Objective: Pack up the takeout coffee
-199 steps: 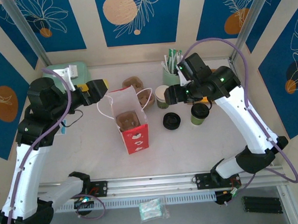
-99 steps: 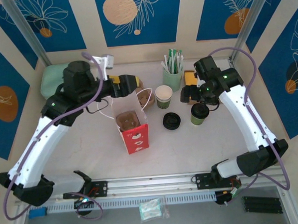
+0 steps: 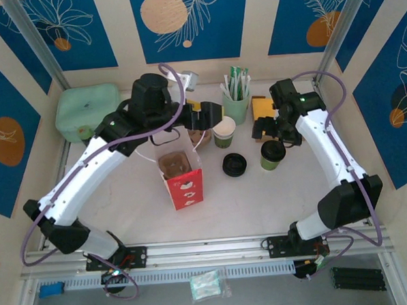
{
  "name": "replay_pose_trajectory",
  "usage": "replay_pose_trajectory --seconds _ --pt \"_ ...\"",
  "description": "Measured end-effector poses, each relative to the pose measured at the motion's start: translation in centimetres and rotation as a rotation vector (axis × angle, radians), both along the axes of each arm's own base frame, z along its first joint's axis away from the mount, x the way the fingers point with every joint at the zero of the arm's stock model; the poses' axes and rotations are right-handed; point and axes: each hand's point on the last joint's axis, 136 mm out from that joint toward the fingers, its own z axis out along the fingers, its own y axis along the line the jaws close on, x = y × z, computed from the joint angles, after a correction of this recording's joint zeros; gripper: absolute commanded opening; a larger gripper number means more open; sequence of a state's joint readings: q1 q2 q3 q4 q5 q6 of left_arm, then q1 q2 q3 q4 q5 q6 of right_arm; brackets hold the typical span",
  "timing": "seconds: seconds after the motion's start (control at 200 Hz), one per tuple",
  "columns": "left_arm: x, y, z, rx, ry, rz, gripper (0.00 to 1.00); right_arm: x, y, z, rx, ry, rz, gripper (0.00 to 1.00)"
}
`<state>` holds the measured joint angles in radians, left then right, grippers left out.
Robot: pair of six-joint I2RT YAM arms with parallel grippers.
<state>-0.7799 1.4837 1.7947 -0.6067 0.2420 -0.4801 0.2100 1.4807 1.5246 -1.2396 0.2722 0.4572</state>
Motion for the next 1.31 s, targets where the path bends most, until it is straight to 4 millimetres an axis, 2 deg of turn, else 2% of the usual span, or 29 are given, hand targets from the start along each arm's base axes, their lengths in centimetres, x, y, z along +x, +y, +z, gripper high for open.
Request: replay_pose_trajectory --seconds 0.25,0.49,0.87,1.305 --pt "-0.1 -3.5 -2.3 0.054 0.021 -0.053 0.99 0.5 -1.7 -2.5 -0.013 0.056 -0.045 1.0" --pt "-0.5 -5.7 -3.7 0.08 0.043 -0.092 0.99 0.8 -1.9 -4.5 0.008 0.103 -0.031 0.96" --pt "-0.6 -6.2 -4.2 0.088 0.049 -0.101 1.0 1.2 -2.1 -6.9 -0.03 0.177 -0.001 0.89" --pt "-0.6 -6.2 -4.2 0.088 0.049 -0.101 0.99 1.2 -1.9 -8.0 -0.062 0.213 0.029 0.83"
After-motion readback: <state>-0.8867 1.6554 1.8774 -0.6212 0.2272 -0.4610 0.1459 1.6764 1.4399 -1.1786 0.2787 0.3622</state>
